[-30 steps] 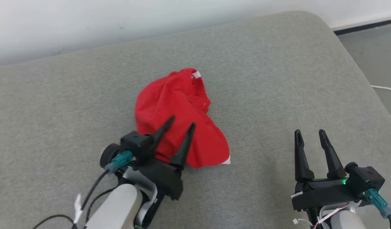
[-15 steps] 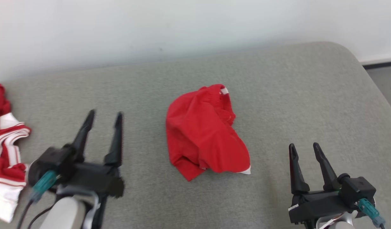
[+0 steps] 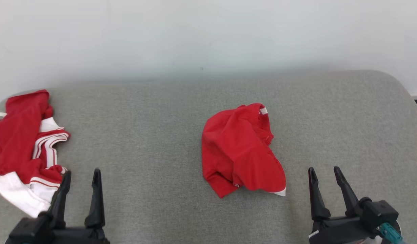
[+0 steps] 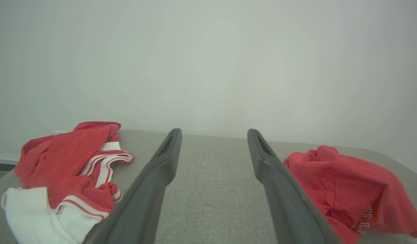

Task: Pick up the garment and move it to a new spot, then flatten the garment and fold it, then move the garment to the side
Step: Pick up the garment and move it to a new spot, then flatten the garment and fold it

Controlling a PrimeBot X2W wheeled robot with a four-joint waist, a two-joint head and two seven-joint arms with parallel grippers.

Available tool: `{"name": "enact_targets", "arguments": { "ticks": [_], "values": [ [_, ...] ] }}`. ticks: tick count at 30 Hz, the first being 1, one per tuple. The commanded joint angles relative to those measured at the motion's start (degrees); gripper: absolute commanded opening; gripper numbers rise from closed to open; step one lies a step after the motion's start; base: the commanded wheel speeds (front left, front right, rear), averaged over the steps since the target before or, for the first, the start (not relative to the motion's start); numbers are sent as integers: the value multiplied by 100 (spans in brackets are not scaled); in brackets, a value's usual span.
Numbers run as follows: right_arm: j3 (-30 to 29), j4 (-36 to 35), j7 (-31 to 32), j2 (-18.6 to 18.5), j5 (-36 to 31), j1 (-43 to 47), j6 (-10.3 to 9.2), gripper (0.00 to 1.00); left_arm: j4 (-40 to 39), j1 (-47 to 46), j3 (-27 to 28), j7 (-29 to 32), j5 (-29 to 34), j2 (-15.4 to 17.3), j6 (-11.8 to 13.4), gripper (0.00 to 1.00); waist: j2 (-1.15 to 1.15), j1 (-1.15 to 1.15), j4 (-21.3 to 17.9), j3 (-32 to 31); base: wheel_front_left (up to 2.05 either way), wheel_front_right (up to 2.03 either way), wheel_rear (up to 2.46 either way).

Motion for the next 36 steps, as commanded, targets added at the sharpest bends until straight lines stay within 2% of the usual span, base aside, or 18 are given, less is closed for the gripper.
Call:
{"name": "enact_targets", "arguments": {
  "ticks": [1, 11, 18, 36],
  "values": [
    [5, 14, -3, -2, -65, 87, -12, 100, -29, 130, 79, -5, 49, -41, -33, 100, 0, 1, 89, -96, 0, 0, 0],
    [86, 86, 22, -64, -114, 264, -13, 100, 200, 486, 334, -5, 388, -421, -359, 100, 0, 1, 183, -196, 0, 0, 0],
    [223, 125, 62, -169, -143, 330, -13, 100, 366, 504, 493, -5, 654, -576, -458, 100, 0, 1, 177, -212, 0, 0, 0],
    [306, 177, 65, -152, -120, 327, -13, 100, 532, 464, 728, -5, 980, -744, -700, 100, 0, 1, 203, -199, 0, 0, 0]
  ]
}}
